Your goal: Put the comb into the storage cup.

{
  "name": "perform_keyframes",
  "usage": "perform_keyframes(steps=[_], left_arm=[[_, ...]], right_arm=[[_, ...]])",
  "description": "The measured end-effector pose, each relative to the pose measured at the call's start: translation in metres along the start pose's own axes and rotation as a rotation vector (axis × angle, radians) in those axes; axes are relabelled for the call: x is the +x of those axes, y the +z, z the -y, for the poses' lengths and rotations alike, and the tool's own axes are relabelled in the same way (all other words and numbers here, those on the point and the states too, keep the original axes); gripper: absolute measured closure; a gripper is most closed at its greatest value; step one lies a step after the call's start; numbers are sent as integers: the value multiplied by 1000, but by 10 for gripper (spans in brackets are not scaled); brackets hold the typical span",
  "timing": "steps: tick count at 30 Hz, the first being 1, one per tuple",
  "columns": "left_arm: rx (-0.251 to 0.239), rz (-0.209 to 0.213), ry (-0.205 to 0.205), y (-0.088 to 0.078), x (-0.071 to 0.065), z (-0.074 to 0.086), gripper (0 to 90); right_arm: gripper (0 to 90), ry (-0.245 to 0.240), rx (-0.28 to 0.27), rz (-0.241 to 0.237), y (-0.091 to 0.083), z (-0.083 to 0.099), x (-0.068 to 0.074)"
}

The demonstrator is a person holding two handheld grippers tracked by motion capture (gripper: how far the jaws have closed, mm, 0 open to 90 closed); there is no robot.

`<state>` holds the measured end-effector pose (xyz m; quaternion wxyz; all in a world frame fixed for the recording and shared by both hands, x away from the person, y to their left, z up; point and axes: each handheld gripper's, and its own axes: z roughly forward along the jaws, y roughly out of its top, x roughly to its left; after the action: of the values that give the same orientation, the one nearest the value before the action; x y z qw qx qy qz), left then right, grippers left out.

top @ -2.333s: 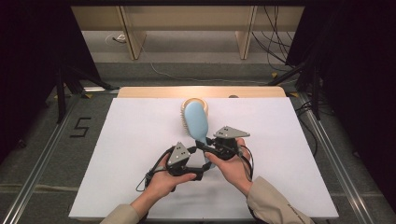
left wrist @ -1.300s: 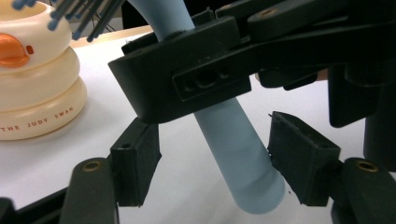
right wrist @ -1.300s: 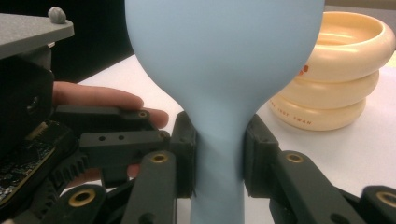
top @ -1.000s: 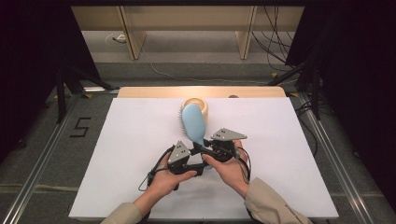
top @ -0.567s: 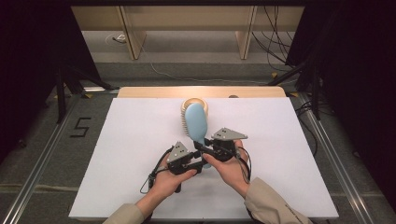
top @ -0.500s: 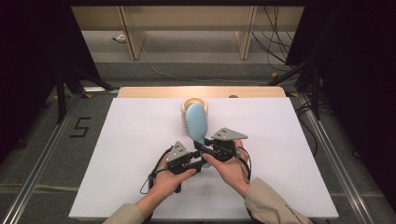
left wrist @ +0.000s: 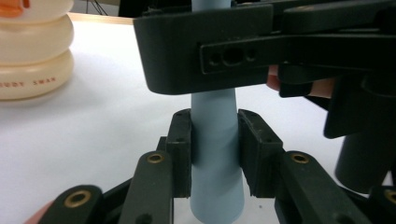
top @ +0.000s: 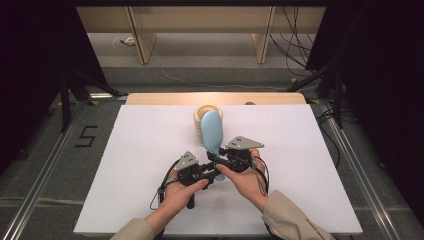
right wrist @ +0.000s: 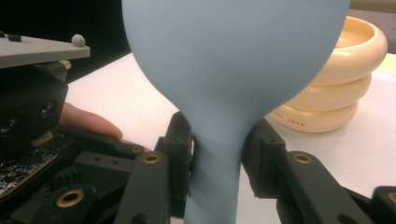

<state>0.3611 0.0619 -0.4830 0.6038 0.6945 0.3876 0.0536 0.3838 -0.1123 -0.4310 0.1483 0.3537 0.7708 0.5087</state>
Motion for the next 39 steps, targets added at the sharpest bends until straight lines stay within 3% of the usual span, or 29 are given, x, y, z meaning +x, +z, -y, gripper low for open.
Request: perform_keyframes(steps=[6, 12, 28, 39], left_arm=[[-6, 42, -73, 0, 1, 1, 669], [-6, 50, -80, 1, 0, 1, 670], [-22, 85, -151, 0, 3, 0, 670], [-26, 83, -154, -1, 5, 0, 670]], right_arm=[[597, -6, 7, 0, 0, -1, 0], [559, -4, 8, 1, 0, -2, 0], [375, 24, -11, -6, -1, -5, -1], [211, -1, -10, 9, -4, -7, -2]])
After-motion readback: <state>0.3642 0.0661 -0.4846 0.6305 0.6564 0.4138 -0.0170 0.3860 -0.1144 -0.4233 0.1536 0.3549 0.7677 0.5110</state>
